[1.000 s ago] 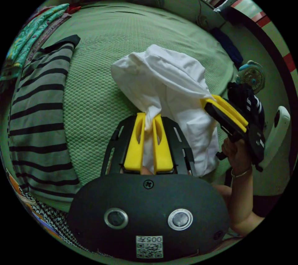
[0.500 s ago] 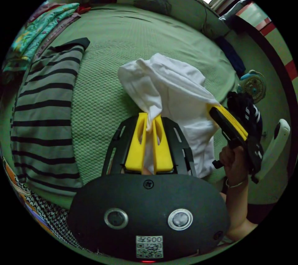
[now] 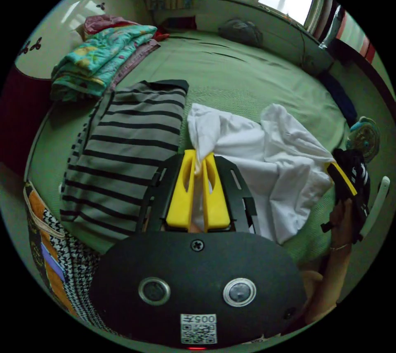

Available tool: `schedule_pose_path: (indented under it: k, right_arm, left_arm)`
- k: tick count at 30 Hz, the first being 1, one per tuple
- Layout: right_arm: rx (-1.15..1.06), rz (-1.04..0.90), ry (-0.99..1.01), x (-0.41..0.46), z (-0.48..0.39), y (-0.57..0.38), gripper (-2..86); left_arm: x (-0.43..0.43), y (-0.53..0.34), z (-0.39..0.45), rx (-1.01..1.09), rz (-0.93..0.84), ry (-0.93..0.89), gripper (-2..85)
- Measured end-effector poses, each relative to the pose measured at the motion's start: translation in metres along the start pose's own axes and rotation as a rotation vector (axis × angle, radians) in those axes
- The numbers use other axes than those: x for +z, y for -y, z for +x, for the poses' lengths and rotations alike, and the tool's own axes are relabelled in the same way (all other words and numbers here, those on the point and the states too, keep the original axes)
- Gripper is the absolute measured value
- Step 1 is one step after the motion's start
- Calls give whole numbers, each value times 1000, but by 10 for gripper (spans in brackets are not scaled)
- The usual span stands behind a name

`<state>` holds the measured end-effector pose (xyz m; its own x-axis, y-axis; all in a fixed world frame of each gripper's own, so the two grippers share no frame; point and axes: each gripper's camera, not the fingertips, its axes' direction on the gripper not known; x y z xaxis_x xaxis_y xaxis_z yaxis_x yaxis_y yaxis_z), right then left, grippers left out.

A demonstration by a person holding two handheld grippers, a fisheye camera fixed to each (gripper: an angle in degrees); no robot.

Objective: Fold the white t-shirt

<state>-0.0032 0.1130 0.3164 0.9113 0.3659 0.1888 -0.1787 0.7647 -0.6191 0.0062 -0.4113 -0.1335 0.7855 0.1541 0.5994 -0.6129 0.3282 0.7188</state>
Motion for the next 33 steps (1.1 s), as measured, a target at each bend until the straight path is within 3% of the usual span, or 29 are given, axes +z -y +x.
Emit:
schedule_pose_path:
  k: [3, 10, 16, 22, 29, 31, 33]
  right_arm:
    - [64, -8, -59, 3, 28, -4, -11]
    - [216, -165, 94, 29, 82, -15, 20]
    - [155, -93, -34, 10, 81, -17, 92]
    - [13, -66, 71, -13, 48, -24, 112]
    - [-86, -152, -14, 21, 10, -22, 93]
    - [-62, -198, -22, 33, 13, -23, 10]
    - [-33, -188, 4, 26, 18, -23, 0]
  left_arm:
    - [-8, -5, -10, -25, 5, 73, 3]
    - [-15, -12, -7, -10, -12, 71, 10]
    - [-23, -20, -24, -73, -94, 33, 46]
    - [-52, -51, -44, -85, -56, -6, 65]
    - [-60, -90, -48, -46, -104, -19, 79]
    - [-59, -98, -52, -48, -117, -35, 83]
    - [-55, -109, -57, -47, -137, -72, 82]
